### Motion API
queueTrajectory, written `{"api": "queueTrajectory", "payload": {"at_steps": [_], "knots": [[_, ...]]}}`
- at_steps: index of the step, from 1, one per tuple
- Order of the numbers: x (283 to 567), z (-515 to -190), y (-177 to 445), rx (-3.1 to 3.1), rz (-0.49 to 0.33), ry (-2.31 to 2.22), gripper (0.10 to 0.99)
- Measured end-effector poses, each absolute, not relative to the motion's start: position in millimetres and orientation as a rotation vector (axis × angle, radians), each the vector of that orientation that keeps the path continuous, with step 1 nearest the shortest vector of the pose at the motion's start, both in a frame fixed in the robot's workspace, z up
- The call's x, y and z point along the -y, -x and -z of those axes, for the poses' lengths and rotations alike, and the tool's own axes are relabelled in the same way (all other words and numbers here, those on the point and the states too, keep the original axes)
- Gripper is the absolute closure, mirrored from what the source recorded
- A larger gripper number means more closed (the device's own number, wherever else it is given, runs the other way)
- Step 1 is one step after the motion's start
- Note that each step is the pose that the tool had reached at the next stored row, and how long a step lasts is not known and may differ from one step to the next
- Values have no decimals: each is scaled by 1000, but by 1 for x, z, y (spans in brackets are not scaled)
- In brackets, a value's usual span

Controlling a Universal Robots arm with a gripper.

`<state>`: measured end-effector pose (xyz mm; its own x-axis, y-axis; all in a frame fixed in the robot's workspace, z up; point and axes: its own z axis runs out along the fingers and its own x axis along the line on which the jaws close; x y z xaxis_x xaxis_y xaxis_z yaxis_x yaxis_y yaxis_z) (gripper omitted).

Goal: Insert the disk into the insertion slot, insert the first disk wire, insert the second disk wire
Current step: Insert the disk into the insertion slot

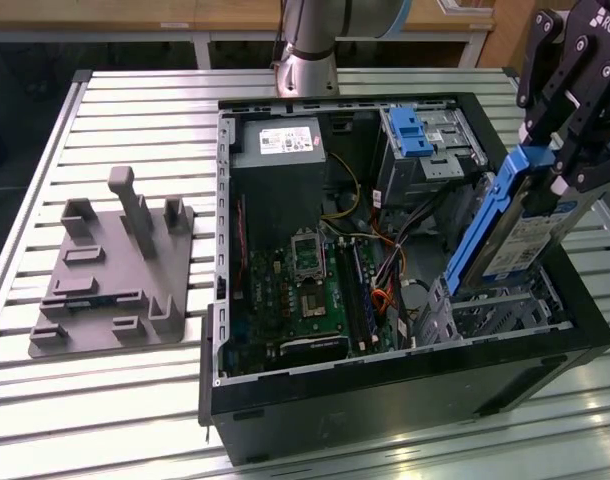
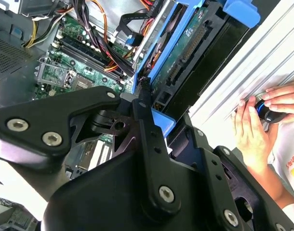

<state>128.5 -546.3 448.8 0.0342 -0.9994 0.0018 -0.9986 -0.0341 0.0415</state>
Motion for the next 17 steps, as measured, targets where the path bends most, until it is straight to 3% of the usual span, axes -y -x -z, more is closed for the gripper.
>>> {"api": "queueTrajectory", "payload": {"at_steps": [17], "knots": [[546, -439, -128, 2160, 40, -2235, 722]]}}
